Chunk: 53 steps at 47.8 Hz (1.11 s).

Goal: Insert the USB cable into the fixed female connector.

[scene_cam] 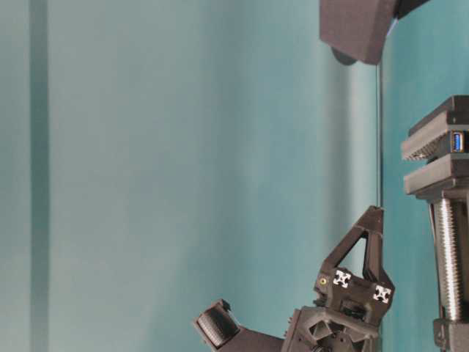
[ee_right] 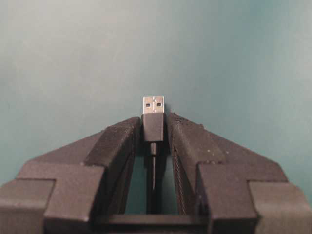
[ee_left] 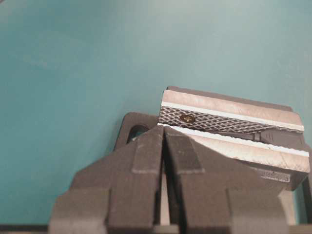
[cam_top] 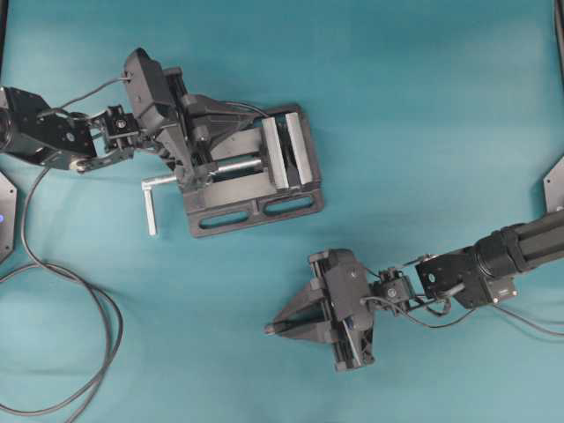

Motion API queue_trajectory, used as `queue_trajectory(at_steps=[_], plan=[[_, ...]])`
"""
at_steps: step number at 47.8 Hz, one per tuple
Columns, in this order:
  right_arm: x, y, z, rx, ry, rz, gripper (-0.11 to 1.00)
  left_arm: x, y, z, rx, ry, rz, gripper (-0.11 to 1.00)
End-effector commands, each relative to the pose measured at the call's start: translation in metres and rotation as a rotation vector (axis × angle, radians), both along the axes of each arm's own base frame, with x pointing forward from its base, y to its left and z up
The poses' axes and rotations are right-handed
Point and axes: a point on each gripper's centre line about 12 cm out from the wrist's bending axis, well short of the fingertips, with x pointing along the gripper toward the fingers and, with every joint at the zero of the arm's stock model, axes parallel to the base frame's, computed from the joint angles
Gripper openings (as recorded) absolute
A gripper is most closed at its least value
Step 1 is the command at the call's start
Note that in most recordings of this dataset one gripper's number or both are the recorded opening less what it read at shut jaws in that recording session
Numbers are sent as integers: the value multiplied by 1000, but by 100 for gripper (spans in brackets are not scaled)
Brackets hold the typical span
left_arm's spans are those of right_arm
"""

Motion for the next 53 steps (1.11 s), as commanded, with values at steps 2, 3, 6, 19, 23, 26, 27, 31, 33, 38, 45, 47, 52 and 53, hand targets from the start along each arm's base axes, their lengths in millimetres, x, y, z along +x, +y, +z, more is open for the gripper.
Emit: queue_trajectory(at_steps=[2,3,6,19,23,26,27,31,33,38,45,47,52,53], plan=[[3,2,11,7,-46,4,33,2,-1,12,10,-35,-6,1],[4,2,11,8,-47,2,33,2,-1,12,11,-37,-6,1],[4,2,11,7,-48,3,33,2,-1,12,10,-35,-7,2],[6,0,12,-18,-56,6,30,3,-4,12,10,-35,-13,1],[6,0,12,-37,-56,12,25,3,-5,11,10,-34,-16,1],[7,-1,11,-50,-50,15,22,3,-5,12,10,-35,-18,1],[7,0,11,-54,-46,16,22,3,-6,11,10,-34,-19,1],[9,-2,10,-61,-31,14,22,3,-7,11,10,-34,-23,1],[11,-3,10,-63,-24,11,22,3,-7,11,9,-32,-24,1],[13,-4,10,-63,-23,7,22,4,-8,11,10,-34,-27,1],[14,-4,12,-61,-30,5,22,3,-10,10,9,-29,-32,1],[14,-4,11,-60,-28,4,22,2,-10,9,8,-27,-32,1],[14,-5,14,-51,-51,-4,22,2,-13,9,6,-25,-37,1],[14,-5,16,-47,-58,-7,22,2,-13,9,6,-25,-39,1]])
